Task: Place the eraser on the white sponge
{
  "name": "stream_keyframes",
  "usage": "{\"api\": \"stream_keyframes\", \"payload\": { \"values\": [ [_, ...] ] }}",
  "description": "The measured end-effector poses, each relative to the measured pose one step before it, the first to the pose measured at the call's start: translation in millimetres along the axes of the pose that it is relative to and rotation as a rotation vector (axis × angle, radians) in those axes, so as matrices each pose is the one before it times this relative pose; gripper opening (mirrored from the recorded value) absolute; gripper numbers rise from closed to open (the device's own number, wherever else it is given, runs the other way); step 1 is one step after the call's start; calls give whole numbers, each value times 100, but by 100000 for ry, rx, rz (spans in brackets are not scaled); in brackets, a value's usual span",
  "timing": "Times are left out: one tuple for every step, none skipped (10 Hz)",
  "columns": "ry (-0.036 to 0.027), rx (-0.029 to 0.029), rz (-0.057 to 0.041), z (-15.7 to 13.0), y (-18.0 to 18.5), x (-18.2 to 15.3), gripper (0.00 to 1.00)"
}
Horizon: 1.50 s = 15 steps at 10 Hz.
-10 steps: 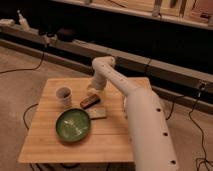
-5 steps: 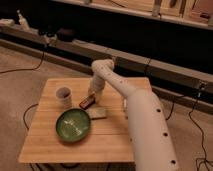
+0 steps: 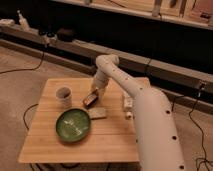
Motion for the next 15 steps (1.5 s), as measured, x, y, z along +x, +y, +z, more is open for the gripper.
{"api": "stream_keyframes", "payload": {
  "values": [
    [-970,282,4039,-1641,857,-85,28],
    [-1050,-1022,3646,-1099,1058,-289,28],
    [-1035,-2018,3235,-515,1163,-481,28],
    [-1398,-3018,4016,-99,1632,-783,28],
    [-1492,-2568,3548,292,1446,-834,28],
    [-1485,-1914,3488,481,1205,-793,28],
    [-1177,-139,3775,598,676,-618,28],
    [-793,865,3590,495,314,-497,28],
    [-250,1204,4215,584,263,-514,28],
    [66,887,3103,281,237,-203,28],
    [217,1206,4049,187,357,14,28],
    [340,1288,4237,-5,443,194,28],
    [300,735,3336,-29,508,215,28],
    [213,560,3227,-46,566,323,28],
    [-161,528,2727,-64,474,278,28]
  ]
}}
